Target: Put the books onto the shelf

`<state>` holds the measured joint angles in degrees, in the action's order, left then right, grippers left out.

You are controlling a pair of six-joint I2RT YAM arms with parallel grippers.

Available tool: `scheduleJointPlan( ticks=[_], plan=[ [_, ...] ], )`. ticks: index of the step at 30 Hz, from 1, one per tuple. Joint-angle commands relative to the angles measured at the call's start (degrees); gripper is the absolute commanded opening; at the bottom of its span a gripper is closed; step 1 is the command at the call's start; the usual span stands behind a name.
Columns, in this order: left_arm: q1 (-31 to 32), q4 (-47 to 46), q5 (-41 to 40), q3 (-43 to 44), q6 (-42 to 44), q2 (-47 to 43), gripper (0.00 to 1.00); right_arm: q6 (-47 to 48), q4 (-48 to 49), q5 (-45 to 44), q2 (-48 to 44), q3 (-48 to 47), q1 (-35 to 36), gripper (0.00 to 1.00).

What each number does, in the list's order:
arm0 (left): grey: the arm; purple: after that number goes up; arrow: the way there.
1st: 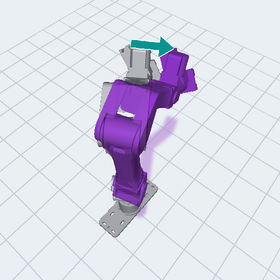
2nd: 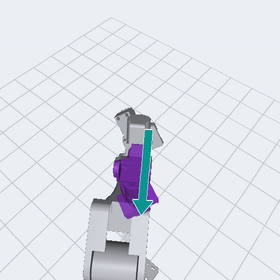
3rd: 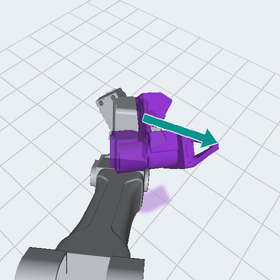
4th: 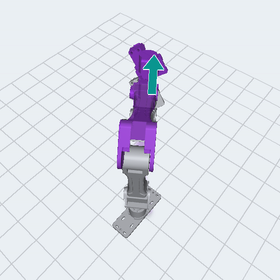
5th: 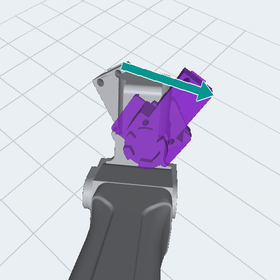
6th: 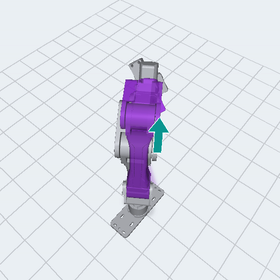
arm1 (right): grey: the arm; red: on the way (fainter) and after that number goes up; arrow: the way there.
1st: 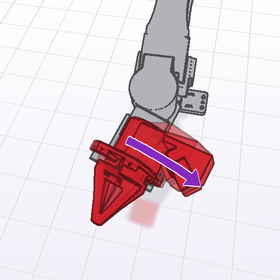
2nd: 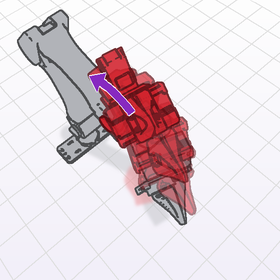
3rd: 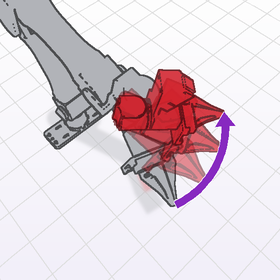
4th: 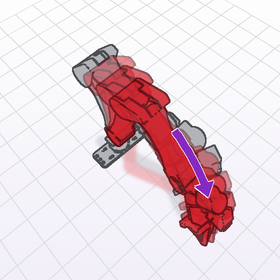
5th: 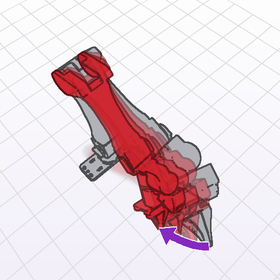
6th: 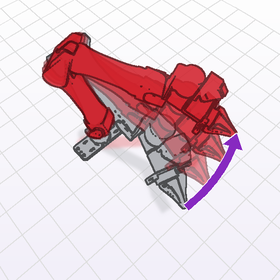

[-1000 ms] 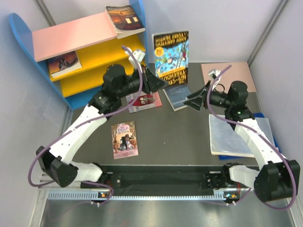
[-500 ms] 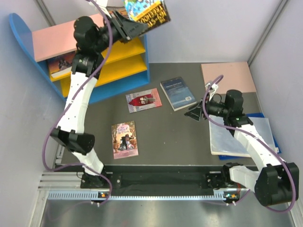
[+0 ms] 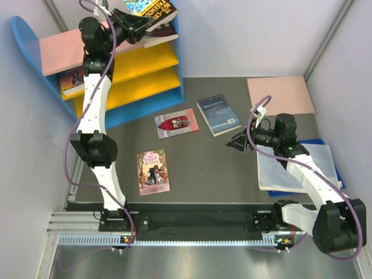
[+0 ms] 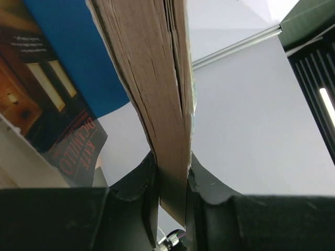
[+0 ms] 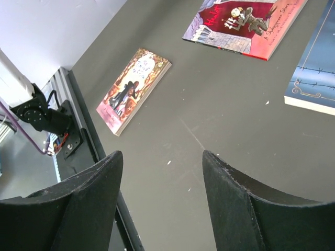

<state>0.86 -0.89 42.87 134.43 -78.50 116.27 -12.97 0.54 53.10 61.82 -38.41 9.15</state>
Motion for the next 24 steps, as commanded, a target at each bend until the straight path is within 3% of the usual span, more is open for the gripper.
scheduleJointPlan(
  ticks=[1,12,24],
  plan=[
    [-1.56,-4.74,1.34,1.54,-0.78,-2.89,0.00,1.72,0.87,-0.02,-1.18,-0.35,0.08,0.62],
    [-4.12,0.62,5.46,-1.45,1.42,-0.87,0.00,1.81,0.87,0.25,-0.65,-0.35,0.26,0.62],
    [-4.20,-0.96,11.53,0.92,-1.92,4.31,0.00,1.72,0.87,0.16,0.23,-0.26,0.26,0.62]
  ],
)
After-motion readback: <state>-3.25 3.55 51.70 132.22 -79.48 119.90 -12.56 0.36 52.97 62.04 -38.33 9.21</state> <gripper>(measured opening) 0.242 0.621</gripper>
